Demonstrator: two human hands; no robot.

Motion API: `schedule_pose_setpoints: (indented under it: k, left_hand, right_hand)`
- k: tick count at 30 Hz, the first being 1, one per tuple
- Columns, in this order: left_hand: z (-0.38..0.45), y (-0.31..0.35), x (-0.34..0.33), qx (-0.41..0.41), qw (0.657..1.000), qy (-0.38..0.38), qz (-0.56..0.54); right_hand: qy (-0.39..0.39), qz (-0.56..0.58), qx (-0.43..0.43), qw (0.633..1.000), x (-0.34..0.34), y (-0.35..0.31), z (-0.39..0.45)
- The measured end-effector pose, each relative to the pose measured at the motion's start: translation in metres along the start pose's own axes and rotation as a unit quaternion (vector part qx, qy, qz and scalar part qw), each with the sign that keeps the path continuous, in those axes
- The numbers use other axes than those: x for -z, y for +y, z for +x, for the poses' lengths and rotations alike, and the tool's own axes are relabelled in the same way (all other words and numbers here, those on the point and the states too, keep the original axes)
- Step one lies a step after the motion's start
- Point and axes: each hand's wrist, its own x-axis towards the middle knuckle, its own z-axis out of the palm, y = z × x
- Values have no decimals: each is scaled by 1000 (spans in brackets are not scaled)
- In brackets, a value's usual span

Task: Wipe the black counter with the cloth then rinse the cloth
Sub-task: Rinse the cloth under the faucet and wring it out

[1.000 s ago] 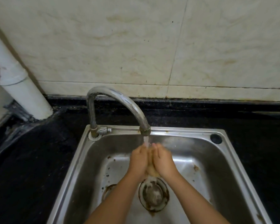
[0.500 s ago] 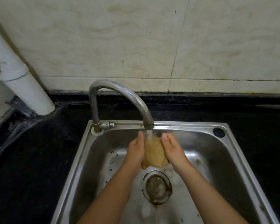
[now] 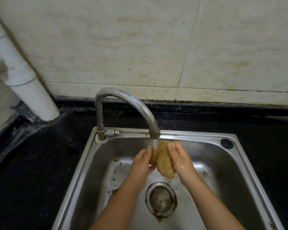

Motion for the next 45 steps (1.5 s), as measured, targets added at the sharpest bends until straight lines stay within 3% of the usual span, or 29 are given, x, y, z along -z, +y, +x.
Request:
schedule_pose_setpoints:
  k: [4,7,9,12,14,17,20,25,27,31,37,42,45]
  left_hand:
    - [2,8,-16,-47,993,79,-75]
    - [1,11,-24,5,987,91,-131]
    - [0,12,-24,28,993,73,-94]
    - [-3,11,-29,20,996,31,-86]
    - [-5,7,-29,-5,997,72,-17]
    - [-1,6,-19,-10,997,77,-10]
    - [3,8,-13,-6,995,94,-23]
    - [-14,5,-25,13,997,39,63]
    - [-15,5,-20,16,999,44,28]
    - [-6,7,-6,-44,993,106,42]
    - [-1,15,-15,-98,978,161,89]
    - [3,21,-27,-53,989,137,-22]
    - [-5,20,-33,-31,994,88,-61]
  right_hand:
    - [44,-133,119,983,-4,3,-12]
    - [24,-208,219,953,-18,10,-25]
    - [52,-254,262,930,-23,18,-18]
    - [65,-301,178,935,-17,13,3]
    - [51,-370,126,919,-9,13,15]
    - [51,-321,203,924,-15,14,1]
    - [14,-275,211,938,-28,17,-18]
    - [56,-384,108,915,-12,21,3]
    - [65,-379,112,916,-8,24,6]
    - [69,-175,51,981,-8,15,1]
    - [45,-11,13,999,-14,2,-9]
    - [-22,-144,119,982,-21,-9,-24]
    - [4,-247,102,964,-24,-5,-15]
